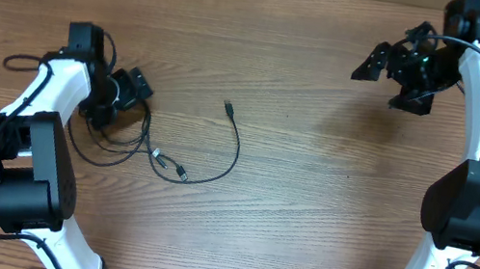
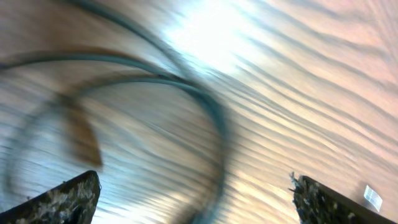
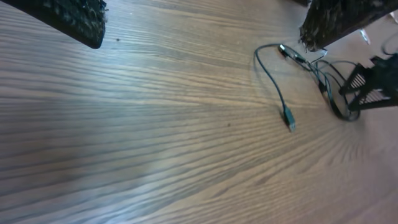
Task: Untangle cables
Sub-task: 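Bring both grippers toward the remaining cable tangle at left center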
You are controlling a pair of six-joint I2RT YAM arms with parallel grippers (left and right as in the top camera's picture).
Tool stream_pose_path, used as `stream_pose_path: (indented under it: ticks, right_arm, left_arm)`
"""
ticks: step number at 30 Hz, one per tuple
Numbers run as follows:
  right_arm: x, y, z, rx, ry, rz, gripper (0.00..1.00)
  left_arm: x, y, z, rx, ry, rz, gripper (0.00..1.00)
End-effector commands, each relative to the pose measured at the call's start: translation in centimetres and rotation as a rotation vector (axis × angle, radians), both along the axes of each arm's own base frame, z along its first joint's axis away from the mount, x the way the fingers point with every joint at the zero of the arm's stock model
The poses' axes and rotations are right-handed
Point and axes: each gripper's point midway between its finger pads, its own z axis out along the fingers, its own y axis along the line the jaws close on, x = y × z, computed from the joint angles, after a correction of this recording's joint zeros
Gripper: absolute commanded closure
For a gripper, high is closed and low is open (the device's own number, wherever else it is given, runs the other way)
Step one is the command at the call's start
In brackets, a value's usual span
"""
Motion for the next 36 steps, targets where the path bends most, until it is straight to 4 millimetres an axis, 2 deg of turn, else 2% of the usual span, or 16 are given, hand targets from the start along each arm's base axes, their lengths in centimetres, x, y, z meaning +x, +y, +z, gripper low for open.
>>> stream_pose_path:
  ticks: [1, 4, 9, 11, 13, 16, 21, 23, 26, 30, 36]
  right_arm:
    - [-0.3, 2.0, 1.9, 0.009, -0.047, 0.040, 0.00]
    - [-0.9, 4.7, 2.4, 0.072, -0.044, 0.089, 0.00]
    - [-2.8, 10.2, 2.3, 0.164, -0.008, 0.197, 0.00]
    - [-3.5, 12.1, 1.9, 0.164, -0.005, 0.244, 0.00]
    - [-4.2, 14.4, 1.3, 0.166, -0.017, 0.301, 0.00]
    - [-4.8, 18.0, 0.3, 0.174, -0.062, 0.390, 0.00]
    - [-6.9, 24.1, -2.2, 0.197, -0.115, 0.509, 0.00]
    - [-8.1, 26.4, -3.3, 0.208, -0.115, 0.527, 0.00]
    - [-9.9, 30.1, -4.8, 0.235, -0.171, 0.607, 0.00]
    - [-12.0, 35.5, -6.2, 0.305, -0.314, 0.727, 0.00]
    - [-14.6, 43.9, -6.0, 0.390, -0.607, 0.852, 0.00]
  left_arm:
    - [3.1, -3.6, 6.3, -0.119, -0.195, -0.204, 0.00]
    - [3.7, -4.6, 11.1, -0.107, -0.297, -0.282, 0.00]
    - [2.7, -4.5, 19.1, -0.058, -0.453, -0.294, 0.00]
    - [1.9, -3.7, 22.1, -0.022, -0.522, -0.276, 0.00]
    - [0.6, -2.0, 24.6, 0.030, -0.563, -0.197, 0.00]
    - [-2.1, 1.3, 27.0, 0.100, -0.567, -0.026, 0.01]
    - [-7.2, 7.4, 28.5, 0.253, -0.515, 0.236, 0.01]
    - [-9.1, 9.2, 28.6, 0.281, -0.483, 0.323, 0.01]
    - [-11.0, 10.9, 28.1, 0.278, -0.436, 0.413, 0.00]
    - [-12.4, 11.6, 27.3, 0.257, -0.382, 0.476, 0.00]
    - [-13.1, 10.5, 26.5, 0.211, -0.335, 0.469, 0.00]
